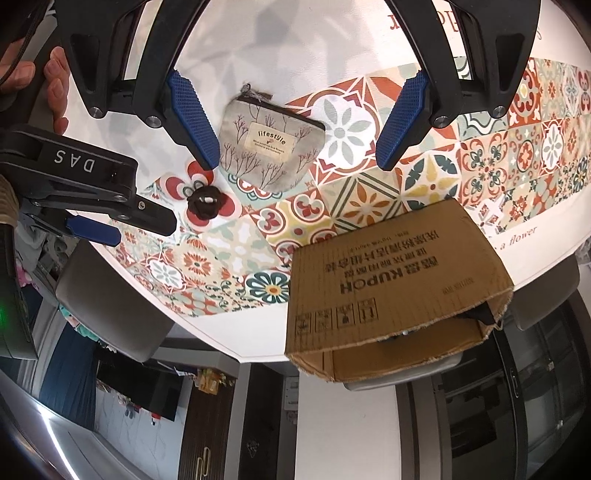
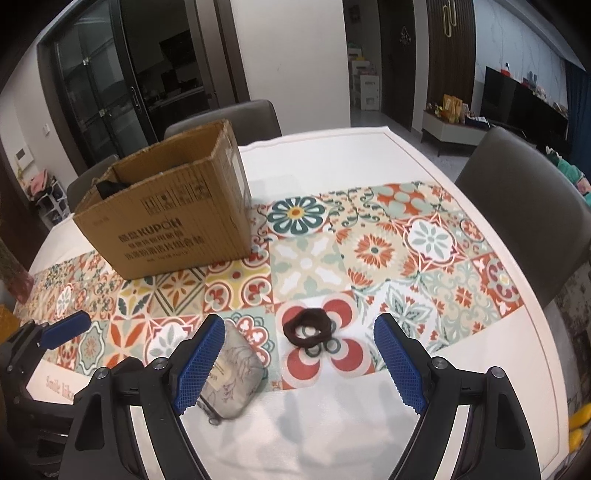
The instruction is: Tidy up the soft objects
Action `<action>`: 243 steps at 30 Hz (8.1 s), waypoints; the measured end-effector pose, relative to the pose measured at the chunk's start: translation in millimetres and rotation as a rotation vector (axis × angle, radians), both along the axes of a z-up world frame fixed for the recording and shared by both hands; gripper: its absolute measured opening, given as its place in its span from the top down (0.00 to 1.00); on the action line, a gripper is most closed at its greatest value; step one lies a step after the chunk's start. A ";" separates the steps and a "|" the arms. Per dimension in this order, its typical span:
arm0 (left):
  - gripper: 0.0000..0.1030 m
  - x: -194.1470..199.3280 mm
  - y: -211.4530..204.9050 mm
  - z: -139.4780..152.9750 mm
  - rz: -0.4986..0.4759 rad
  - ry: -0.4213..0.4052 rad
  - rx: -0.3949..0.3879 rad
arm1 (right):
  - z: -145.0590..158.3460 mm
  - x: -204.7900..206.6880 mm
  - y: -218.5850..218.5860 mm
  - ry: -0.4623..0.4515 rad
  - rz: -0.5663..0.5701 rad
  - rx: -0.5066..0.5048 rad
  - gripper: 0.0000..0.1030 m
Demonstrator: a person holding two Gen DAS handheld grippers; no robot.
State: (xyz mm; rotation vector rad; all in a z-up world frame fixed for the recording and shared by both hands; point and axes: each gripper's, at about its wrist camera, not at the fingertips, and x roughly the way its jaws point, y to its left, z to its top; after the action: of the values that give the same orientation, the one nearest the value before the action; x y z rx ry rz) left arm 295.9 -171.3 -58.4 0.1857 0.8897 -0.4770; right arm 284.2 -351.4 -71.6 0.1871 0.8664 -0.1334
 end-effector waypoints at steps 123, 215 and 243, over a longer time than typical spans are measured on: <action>0.89 -10.5 66.6 56.2 0.076 -0.231 -0.226 | 41.3 -16.7 58.7 -0.229 0.029 0.029 0.87; 0.45 156.7 63.9 63.1 0.237 -0.245 -0.069 | 47.7 181.3 70.3 -0.164 0.269 -0.035 0.46; 0.21 -29.9 84.7 109.8 0.378 -0.395 -0.036 | 95.7 9.9 58.8 -0.318 0.165 0.001 0.26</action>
State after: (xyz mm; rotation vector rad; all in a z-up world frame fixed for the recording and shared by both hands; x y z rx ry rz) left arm 266.0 -86.6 51.4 0.0708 0.5101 -0.0956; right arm 294.1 -292.6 24.1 0.1325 0.5624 0.0512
